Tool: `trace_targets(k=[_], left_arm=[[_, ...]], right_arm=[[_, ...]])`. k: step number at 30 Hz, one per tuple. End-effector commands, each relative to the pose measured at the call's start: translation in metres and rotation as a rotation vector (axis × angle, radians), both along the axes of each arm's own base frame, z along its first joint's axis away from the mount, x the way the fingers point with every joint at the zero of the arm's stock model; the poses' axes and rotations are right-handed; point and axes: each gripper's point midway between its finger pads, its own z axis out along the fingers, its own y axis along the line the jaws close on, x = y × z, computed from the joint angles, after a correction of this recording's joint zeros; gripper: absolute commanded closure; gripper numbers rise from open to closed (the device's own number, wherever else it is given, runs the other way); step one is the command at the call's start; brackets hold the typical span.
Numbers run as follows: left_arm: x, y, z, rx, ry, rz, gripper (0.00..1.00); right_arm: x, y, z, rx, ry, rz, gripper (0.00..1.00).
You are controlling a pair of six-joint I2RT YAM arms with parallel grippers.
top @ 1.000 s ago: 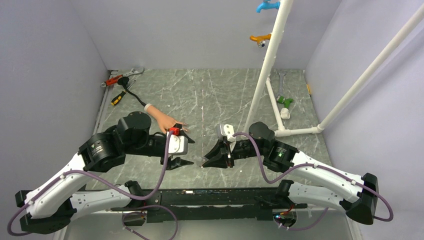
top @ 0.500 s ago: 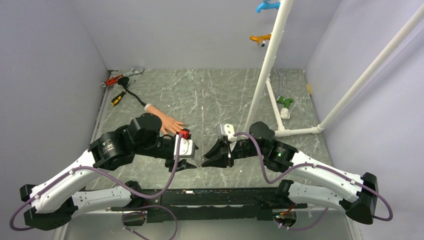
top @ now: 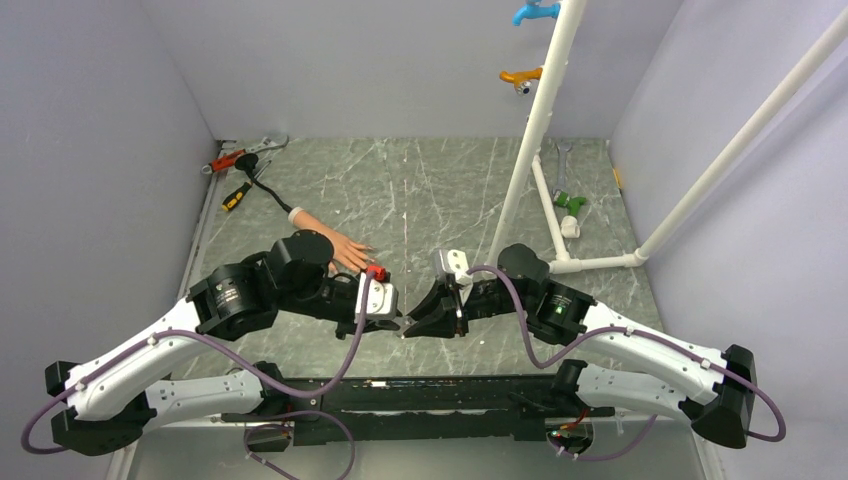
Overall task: Paint the nails
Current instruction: Unscrew the nail polish bottle.
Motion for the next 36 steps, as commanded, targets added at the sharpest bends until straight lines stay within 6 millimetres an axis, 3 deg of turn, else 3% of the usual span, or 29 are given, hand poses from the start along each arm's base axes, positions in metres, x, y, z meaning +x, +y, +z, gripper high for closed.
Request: trace_targets(k=[1,4,10,16,22,29,31,36], left_arm=[[-0.005,-0.009,-0.003,-0.012,0.041,-0.019,0.87],[-0.008,-0.012,-0.007,-0.01,0.09,-0.01,1.0],[-0.006,-0.013,-0.005,-0.009,0.167,0.061,1.0],[0.018,-0.013,-0.023,0.096,0.28,0.297,1.0],[0.034,-0.017,-0.028,0.106,0.37,0.467,1.0],[0.038,-0.024,-0.022,0.044,0.405,0.499,1.0],[0.037,-0.025,-0.017,0.034,0.404,0.496,0.92],[0.034,-0.023,-0.005,0.043,0.383,0.459,0.44]], right_arm=[[-0.002,0.001,0.015,0.053,-0.039,0.009,1.0],[0.003,0.003,0.008,0.02,-0.024,-0.018,1.0],[0.015,0.01,-0.001,-0.019,-0.06,-0.079,1.0],[0.027,0.013,0.001,-0.006,-0.101,-0.182,1.0],[0.039,0.01,0.002,0.009,-0.128,-0.269,1.0],[0.039,0.001,0.01,0.05,-0.143,-0.296,1.0],[0.038,0.0,0.01,0.049,-0.143,-0.296,1.0],[0.036,-0.001,0.002,0.015,-0.139,-0.284,1.0]])
